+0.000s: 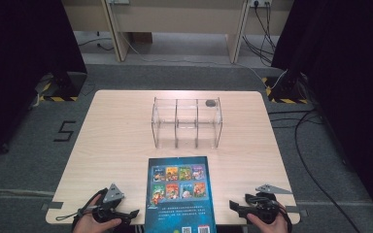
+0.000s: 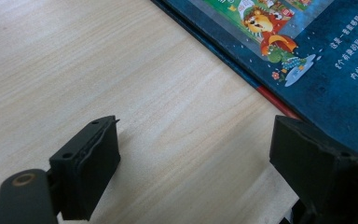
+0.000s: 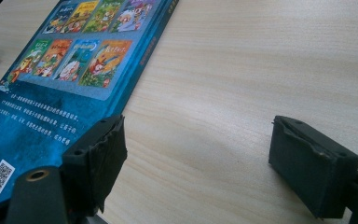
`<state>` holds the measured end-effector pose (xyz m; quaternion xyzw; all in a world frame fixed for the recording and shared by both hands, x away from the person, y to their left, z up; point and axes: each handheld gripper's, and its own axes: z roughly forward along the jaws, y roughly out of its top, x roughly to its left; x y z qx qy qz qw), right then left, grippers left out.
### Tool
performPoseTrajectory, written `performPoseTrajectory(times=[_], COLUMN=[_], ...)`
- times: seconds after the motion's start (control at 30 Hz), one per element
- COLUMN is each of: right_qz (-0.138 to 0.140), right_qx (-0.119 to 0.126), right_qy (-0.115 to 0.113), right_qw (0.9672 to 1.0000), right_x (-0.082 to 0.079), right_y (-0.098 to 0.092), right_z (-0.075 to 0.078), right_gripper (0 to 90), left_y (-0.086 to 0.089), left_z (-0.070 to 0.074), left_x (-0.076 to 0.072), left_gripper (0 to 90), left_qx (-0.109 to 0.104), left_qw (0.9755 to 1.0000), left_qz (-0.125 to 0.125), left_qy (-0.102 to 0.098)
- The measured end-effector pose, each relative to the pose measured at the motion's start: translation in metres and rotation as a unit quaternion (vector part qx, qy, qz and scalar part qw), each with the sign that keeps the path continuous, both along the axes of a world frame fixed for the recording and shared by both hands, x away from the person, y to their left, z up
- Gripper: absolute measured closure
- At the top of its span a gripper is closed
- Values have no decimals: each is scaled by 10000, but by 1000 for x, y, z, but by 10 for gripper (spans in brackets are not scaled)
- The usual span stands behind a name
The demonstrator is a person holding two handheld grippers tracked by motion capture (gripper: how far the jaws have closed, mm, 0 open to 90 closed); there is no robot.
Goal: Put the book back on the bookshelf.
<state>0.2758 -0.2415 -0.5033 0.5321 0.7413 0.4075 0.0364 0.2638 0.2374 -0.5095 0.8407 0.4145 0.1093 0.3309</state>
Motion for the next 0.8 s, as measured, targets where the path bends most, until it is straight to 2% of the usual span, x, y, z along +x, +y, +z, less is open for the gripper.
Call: performPoseTrajectory(times=[0.13,0.3,0.53,0.8], right_qz=[-19,-16,-2,43], right_qx=[19,9,-7,-25], right_qy=[11,-20,-20,-70], right_qw=[10000,10000,10000,10000], right_x=[0,0,0,0], right_y=[0,0,0,2], right_z=[0,1,1,1], right_gripper=[220,212,221,220], left_y=[0,-1,-2,-7], left_z=[0,1,2,3], left_x=[0,-1,0,-2], left_gripper=[159,208,214,252], left_qx=[-33,-123,-149,-298], left_qw=[10000,9999,9999,9991], left_qz=[0,-26,-61,-239], left_qy=[26,35,57,173])
